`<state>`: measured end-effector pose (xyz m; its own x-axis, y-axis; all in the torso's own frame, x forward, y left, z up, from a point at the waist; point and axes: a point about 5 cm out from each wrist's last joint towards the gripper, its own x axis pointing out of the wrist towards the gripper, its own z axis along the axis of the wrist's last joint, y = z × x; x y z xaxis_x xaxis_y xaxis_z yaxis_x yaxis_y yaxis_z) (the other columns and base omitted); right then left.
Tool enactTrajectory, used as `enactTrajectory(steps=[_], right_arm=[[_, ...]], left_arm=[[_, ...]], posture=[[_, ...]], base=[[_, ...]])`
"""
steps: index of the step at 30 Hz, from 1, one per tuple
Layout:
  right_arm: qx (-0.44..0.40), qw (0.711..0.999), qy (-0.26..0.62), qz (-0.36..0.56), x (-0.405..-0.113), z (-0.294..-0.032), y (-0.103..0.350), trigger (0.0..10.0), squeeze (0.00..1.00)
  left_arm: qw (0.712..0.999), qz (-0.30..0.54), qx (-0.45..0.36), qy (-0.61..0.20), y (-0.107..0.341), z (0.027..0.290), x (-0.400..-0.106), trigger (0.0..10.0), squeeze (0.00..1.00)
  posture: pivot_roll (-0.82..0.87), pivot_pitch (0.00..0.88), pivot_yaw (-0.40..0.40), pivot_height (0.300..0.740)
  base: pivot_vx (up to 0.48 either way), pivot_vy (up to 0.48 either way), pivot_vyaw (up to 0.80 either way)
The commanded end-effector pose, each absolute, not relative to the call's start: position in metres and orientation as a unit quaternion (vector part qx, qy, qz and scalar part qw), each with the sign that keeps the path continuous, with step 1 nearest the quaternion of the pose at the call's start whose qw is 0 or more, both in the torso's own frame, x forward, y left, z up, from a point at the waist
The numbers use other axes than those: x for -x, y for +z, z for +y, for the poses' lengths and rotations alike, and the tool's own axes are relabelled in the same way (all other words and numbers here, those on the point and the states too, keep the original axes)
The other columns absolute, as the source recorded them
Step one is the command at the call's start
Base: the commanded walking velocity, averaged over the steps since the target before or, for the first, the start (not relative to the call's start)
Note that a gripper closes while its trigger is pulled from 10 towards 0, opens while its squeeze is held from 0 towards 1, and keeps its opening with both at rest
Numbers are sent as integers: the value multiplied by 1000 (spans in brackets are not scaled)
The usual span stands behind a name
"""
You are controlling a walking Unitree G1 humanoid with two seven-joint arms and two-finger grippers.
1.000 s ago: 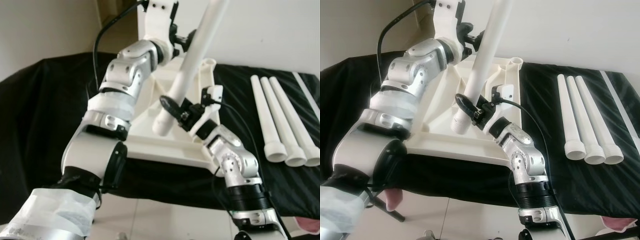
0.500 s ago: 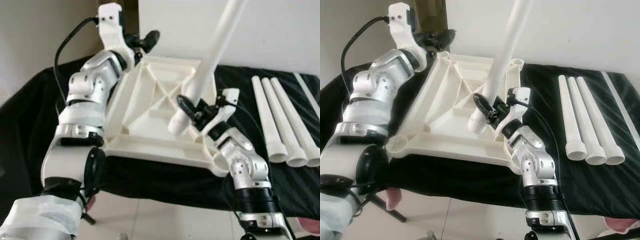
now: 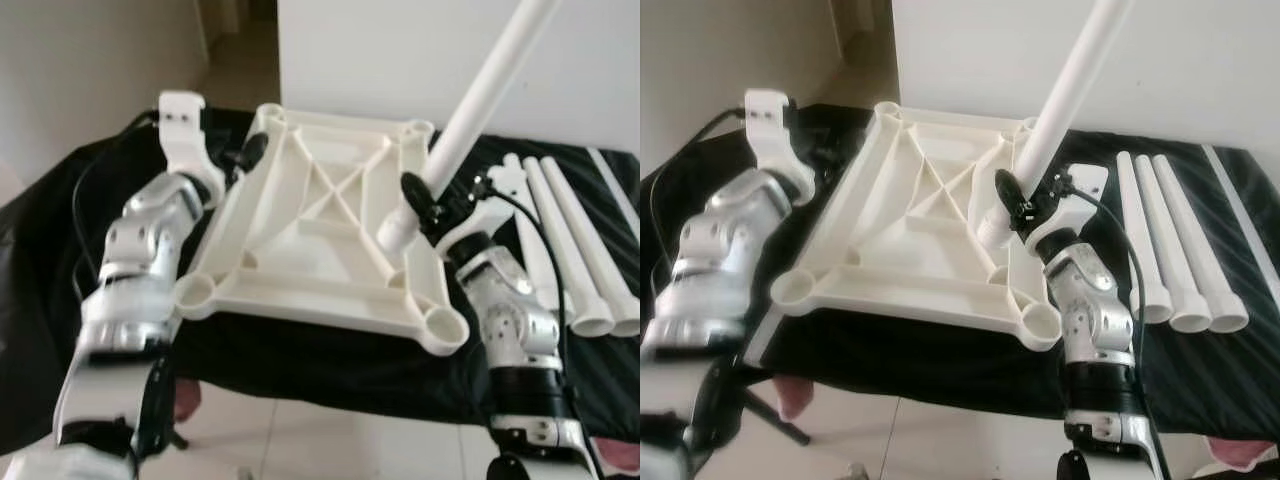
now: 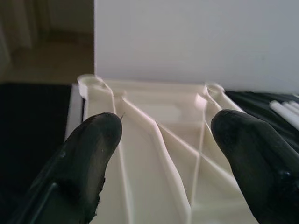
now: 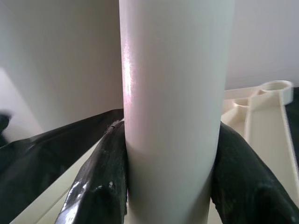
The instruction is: Building children table
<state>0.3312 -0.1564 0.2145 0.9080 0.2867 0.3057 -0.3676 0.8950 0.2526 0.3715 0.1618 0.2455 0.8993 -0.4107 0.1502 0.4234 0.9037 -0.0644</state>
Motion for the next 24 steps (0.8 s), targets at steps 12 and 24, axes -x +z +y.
enactTrajectory(steps=[12,24], right_arm=[[-172,964,144,-146,-332,-162,219,10000,0],[-173,964,139,-146,-331,-163,220,10000,0]], left_arm=[[897,-100,29,-430,208,121,-300,10000,0],[892,-80,135,-425,193,129,-270,10000,0]], posture=[[10,38,-26,740],[-7,33,-22,740]], base=[[0,0,0],[0,0,0]])
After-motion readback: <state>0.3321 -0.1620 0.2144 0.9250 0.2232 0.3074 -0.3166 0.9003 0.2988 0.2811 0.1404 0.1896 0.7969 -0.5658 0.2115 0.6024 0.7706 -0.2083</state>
